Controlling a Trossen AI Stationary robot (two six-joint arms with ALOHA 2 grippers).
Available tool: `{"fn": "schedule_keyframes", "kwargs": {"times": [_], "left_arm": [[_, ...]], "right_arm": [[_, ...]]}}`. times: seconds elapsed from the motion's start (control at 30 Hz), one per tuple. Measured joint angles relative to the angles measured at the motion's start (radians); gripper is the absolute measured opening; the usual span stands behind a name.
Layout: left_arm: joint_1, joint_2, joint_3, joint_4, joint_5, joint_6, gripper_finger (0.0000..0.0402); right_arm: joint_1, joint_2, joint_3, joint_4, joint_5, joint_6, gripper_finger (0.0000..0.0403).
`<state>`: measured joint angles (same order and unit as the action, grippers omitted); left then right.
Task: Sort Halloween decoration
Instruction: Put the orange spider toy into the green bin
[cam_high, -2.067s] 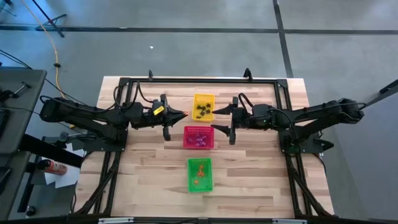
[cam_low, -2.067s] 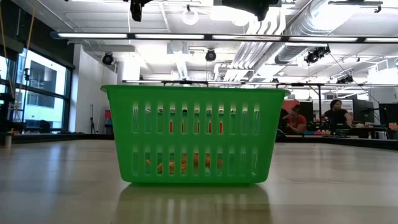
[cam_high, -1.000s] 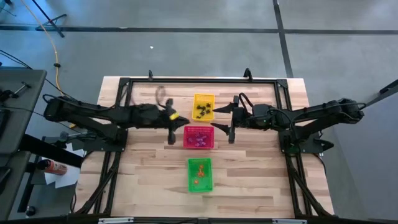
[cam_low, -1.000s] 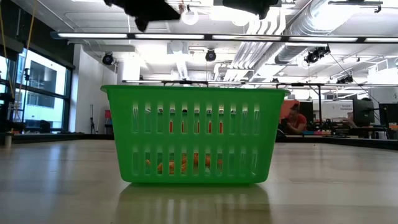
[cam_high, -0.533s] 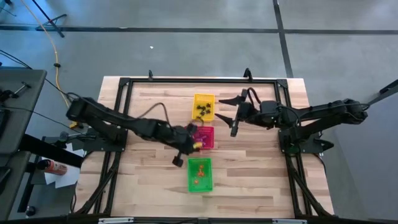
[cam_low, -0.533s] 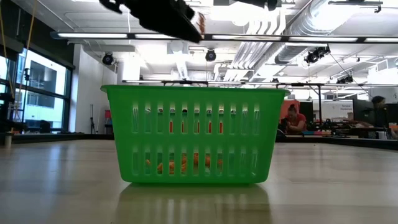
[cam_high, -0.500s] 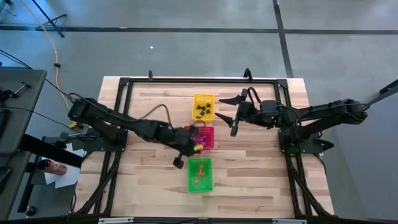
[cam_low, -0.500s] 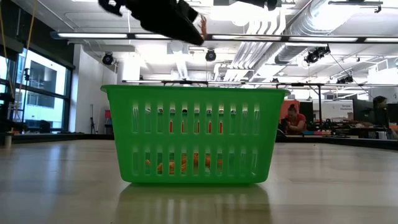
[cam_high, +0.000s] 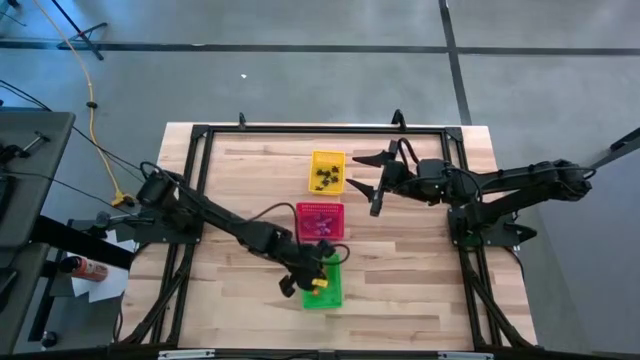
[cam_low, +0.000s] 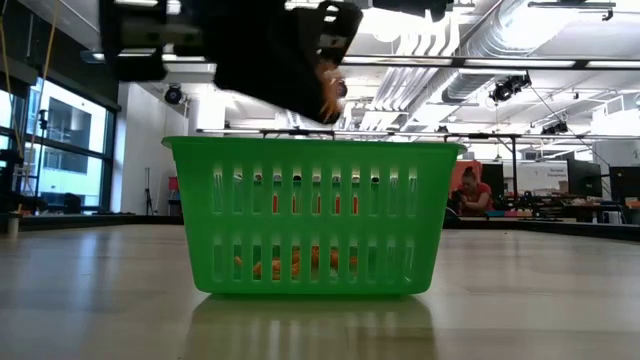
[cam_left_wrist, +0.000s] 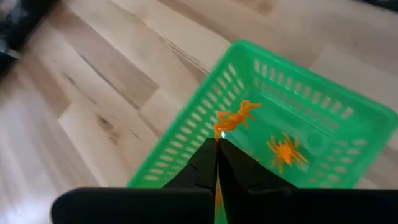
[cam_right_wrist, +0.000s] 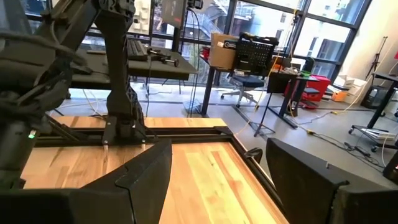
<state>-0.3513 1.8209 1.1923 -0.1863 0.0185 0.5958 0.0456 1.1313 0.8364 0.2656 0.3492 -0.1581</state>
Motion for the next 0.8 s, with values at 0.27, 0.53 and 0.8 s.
{"fn": "schedule_keyframes", "kwargs": {"times": [0.27,0.53,0.8], "left_arm": [[-0.010,0.054,-0.001,-0.037,-0.008,0.003,0.0000],[-0.003,0.112,-0.001,-0.059,-0.038,-0.015,0.0000],[-0.004,0.115,-0.001,-0.053,-0.049,-0.015,0.0000]], "right_arm": [[0.000,0.000,0.000,0.000,0.000,0.011,0.0257],[0.000,0.000,0.000,-0.017,0.000,0.065,0.0257],[0.000,0.000,0.000,-0.021,0.000,0.072,0.0257]]}}
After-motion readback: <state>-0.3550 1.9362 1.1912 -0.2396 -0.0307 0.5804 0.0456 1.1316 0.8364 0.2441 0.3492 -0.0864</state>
